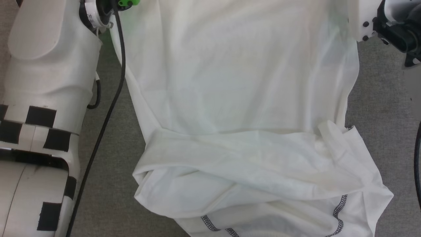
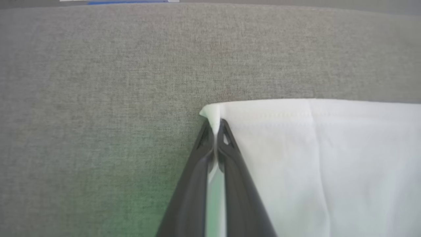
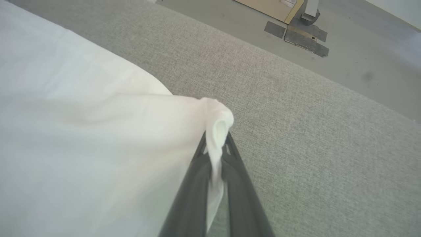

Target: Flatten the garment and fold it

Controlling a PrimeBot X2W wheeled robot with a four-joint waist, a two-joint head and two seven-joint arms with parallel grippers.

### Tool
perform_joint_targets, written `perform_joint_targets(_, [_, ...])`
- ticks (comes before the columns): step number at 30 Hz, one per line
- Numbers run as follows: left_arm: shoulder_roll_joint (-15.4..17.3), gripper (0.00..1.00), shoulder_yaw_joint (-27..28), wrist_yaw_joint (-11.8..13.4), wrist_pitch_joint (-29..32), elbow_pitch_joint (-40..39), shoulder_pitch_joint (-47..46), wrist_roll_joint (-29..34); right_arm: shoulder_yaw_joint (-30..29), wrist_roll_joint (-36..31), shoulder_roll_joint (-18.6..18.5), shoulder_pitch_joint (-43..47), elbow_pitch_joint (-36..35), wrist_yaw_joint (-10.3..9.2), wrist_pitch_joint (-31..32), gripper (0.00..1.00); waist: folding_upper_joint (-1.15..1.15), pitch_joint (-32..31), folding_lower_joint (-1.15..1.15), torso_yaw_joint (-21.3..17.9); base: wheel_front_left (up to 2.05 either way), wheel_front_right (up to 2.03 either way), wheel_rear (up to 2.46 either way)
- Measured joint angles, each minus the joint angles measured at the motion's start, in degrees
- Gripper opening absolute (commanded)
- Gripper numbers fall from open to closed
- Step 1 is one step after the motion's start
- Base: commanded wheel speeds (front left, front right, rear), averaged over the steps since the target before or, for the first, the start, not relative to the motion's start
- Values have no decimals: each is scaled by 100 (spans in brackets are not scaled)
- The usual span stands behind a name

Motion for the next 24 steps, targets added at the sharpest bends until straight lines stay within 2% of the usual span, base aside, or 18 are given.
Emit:
perform_joint_targets(7, [-204,0,446,-199,-446,-201,264,-619,-218,-20,-20,1,249,0,-322,0,0,-249,0,72,0,0,0])
perform_joint_targets(13, [-177,0,756,-488,-709,-583,471,-1004,-388,-25,-52,49,511,0,-662,0,0,-660,0,153,0,0,0])
perform_joint_targets(18, [-157,0,932,-719,-845,-984,1124,-1325,-460,60,-140,432,626,0,-936,0,0,-1137,0,239,0,0,0])
perform_joint_targets(24, [-82,0,1105,-845,-880,-1638,2009,-1655,-547,264,-227,1148,622,0,-1171,0,0,-1779,0,354,0,0,0])
